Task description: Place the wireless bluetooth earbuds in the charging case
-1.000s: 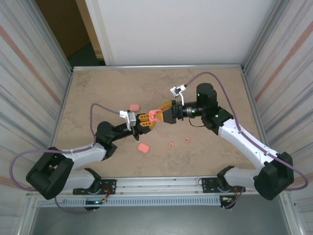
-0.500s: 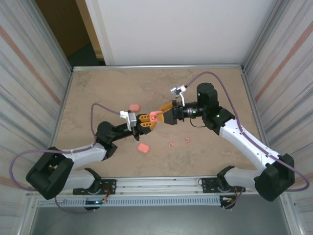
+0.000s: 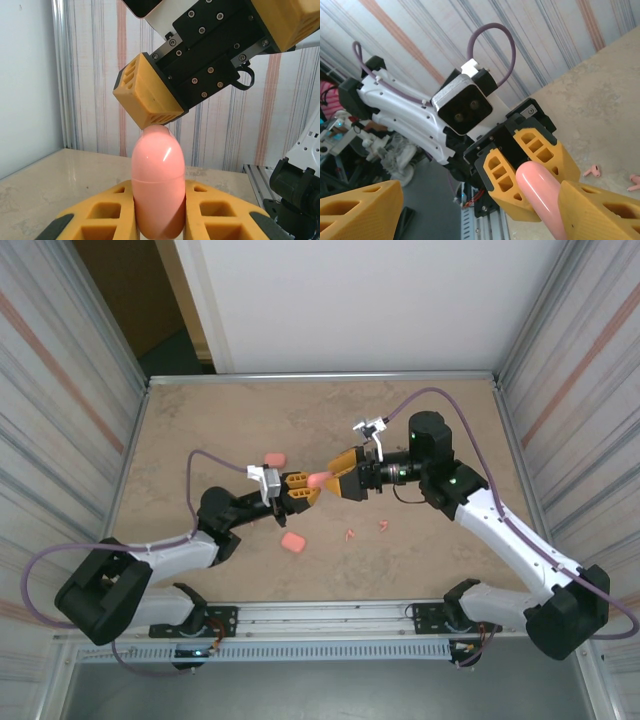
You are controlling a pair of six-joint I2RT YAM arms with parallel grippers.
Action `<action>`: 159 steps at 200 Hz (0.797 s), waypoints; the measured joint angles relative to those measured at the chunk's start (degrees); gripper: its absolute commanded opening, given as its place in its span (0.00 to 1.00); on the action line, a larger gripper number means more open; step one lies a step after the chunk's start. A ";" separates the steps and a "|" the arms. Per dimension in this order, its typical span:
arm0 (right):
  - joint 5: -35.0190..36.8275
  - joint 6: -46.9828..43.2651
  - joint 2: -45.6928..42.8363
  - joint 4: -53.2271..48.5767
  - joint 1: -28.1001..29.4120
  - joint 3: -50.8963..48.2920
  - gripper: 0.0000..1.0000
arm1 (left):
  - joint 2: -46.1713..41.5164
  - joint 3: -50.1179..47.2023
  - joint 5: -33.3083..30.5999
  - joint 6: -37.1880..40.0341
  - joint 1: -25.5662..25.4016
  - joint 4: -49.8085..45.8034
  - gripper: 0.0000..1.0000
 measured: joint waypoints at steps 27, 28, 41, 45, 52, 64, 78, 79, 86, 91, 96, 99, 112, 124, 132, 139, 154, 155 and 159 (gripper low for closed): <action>1.46 -0.85 -0.96 -1.70 -0.24 0.00 0.82 | 0.00 0.26 -0.46 0.00 0.02 -1.25 0.00; 1.51 -0.90 -1.01 -1.75 -0.26 0.00 0.82 | 0.00 0.35 -0.55 0.00 0.00 -1.40 0.00; 2.86 -1.42 -2.03 -2.60 -0.70 0.00 0.83 | 0.00 1.31 -1.51 0.02 0.00 -4.15 0.00; 3.52 -1.42 -2.51 -2.95 -0.96 -0.02 0.83 | 0.00 1.68 -1.77 0.07 0.00 -5.18 0.00; 4.66 -1.46 -3.37 -3.43 -1.46 -0.13 0.84 | -0.02 2.51 -2.38 0.22 0.00 -7.34 0.00; 6.51 -1.38 -5.11 -4.00 -2.75 -0.74 0.86 | 0.00 4.22 -3.61 0.46 0.00 -11.67 0.00; 8.33 -1.03 -7.65 -4.46 -5.22 -2.36 0.89 | 0.11 6.08 -5.18 0.66 0.02 -16.52 0.00; 8.39 -1.03 -7.78 -4.44 -5.35 -2.47 0.89 | 0.13 6.16 -5.27 0.68 0.02 -16.72 0.00; 9.35 -0.74 -9.20 -4.72 -6.93 -3.63 0.90 | 0.39 6.91 -6.08 0.68 0.02 -18.53 0.00; 9.99 -0.17 -10.27 -4.90 -8.13 -4.52 0.91 | 0.72 7.34 -6.58 0.68 0.02 -19.61 0.00; 10.69 0.11 -11.21 -5.05 -9.16 -5.40 0.93 | 1.09 7.69 -7.17 0.68 0.02 -20.61 0.00; 10.99 0.35 -11.74 -5.09 -9.88 -5.88 0.94 | 1.31 7.87 -7.54 0.68 0.02 -21.22 0.00; 12.48 1.38 -13.94 -5.64 -12.63 -7.98 0.95 | 2.60 8.63 -9.07 0.63 0.02 -23.93 0.00; 13.57 2.16 -15.37 -6.21 -15.04 -9.57 0.96 | 4.09 9.92 -10.56 0.61 0.02 -27.56 0.00; 13.99 3.10 -16.44 -6.47 -16.76 -10.84 0.97 | 5.22 11.23 -11.47 0.57 0.02 -30.18 0.00; 14.43 3.76 -17.22 -6.64 -18.21 -11.89 0.98 | 6.29 12.66 -12.24 0.48 0.07 -32.74 0.00; 15.10 5.31 -18.93 -7.34 -21.49 -14.29 1.00 | 8.48 16.09 -13.77 0.42 0.22 -37.92 0.00; 15.13 5.35 -19.02 -7.34 -21.62 -14.43 1.00 | 8.59 16.24 -13.81 0.42 0.24 -38.12 0.00; 15.28 5.97 -19.54 -7.34 -22.51 -15.13 1.00 | 9.20 17.16 -14.08 0.42 0.35 -39.41 0.00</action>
